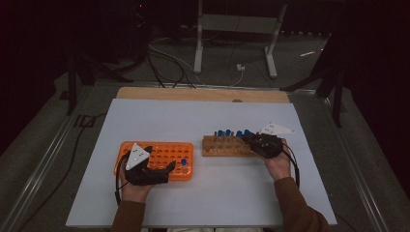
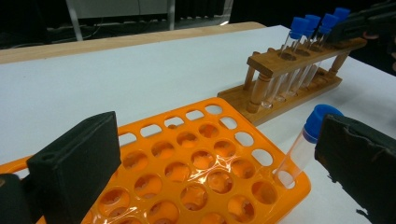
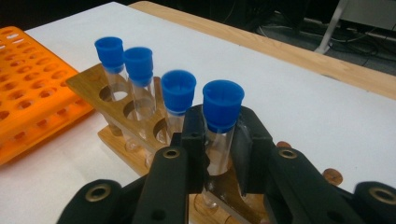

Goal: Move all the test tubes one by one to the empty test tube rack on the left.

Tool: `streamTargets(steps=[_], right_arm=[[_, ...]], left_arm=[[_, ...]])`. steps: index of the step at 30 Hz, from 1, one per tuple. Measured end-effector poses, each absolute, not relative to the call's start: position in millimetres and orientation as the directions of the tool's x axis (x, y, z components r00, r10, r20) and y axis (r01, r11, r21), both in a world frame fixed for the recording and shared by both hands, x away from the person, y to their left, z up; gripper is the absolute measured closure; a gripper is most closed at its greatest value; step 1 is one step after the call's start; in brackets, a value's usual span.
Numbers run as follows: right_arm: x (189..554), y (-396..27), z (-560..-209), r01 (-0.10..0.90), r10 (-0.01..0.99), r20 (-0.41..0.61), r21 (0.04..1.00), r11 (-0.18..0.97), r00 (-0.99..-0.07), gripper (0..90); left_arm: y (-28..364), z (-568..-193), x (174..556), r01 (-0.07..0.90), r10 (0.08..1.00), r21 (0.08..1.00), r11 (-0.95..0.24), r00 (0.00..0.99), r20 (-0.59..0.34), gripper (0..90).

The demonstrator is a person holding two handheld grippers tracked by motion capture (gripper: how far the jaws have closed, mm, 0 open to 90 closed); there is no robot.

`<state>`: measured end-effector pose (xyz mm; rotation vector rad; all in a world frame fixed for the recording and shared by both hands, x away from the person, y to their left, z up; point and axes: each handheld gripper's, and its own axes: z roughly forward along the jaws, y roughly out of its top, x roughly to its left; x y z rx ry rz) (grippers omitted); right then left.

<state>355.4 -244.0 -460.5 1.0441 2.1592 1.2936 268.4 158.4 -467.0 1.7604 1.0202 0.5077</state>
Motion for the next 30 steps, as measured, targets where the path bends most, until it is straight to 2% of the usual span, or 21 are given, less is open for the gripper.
streamTargets(steps=[30], right_arm=[[345.2,-252.0,-400.3,0.319,0.739,0.011,0.906,0.278,-0.674,76.8]], left_arm=[[129.7,-438.7,283.0,0.366,0.792,0.912,-0.187,0.605,-0.08,1.5]])
